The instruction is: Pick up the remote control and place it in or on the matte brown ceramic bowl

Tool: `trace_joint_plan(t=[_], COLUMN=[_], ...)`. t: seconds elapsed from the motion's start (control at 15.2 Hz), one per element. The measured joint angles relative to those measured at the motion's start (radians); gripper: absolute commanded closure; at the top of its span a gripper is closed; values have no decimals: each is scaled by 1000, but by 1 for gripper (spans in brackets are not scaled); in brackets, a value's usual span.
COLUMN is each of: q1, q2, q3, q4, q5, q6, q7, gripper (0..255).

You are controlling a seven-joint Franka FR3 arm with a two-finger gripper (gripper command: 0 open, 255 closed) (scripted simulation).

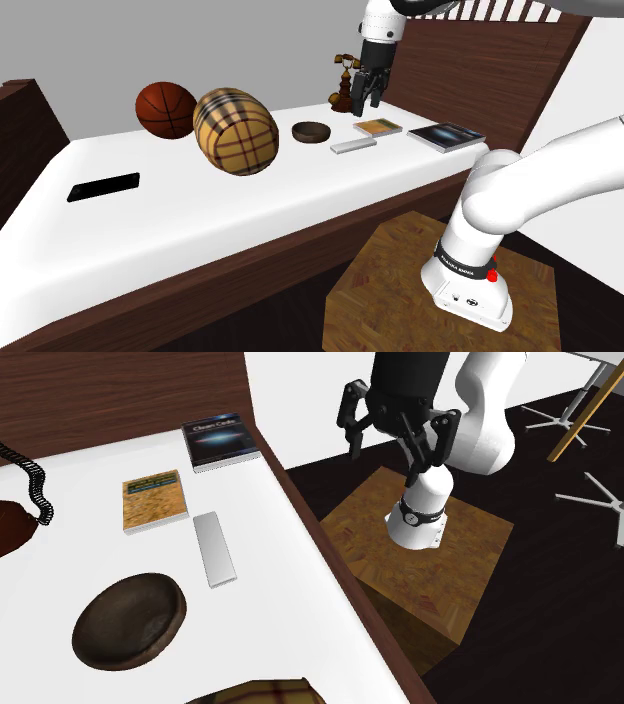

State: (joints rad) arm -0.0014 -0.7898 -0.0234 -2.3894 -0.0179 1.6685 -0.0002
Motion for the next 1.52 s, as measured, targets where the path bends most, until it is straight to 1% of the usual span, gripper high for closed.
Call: trace_joint_plan(t=[0.07, 0.2, 0.33, 0.73, 0.86, 1.12, 1.32, 1.52], q1=[0, 0, 3, 12, 16, 39, 68, 102], q2=[0, 4, 11, 89, 139, 233, 344, 466], q3=[0, -34, -77, -234, -295, -392, -478, -560], q4=[0, -15, -37, -87, -84, -64, -20, 39], q5=[0, -21, -50, -142, -169, -199, -199, -171], q6=[0, 18, 45, 172, 221, 299, 370, 431], q7=[0, -56, -137, -410, -507, -686, -835, -994], gripper=[0, 0, 0, 0, 0, 0, 0, 0])
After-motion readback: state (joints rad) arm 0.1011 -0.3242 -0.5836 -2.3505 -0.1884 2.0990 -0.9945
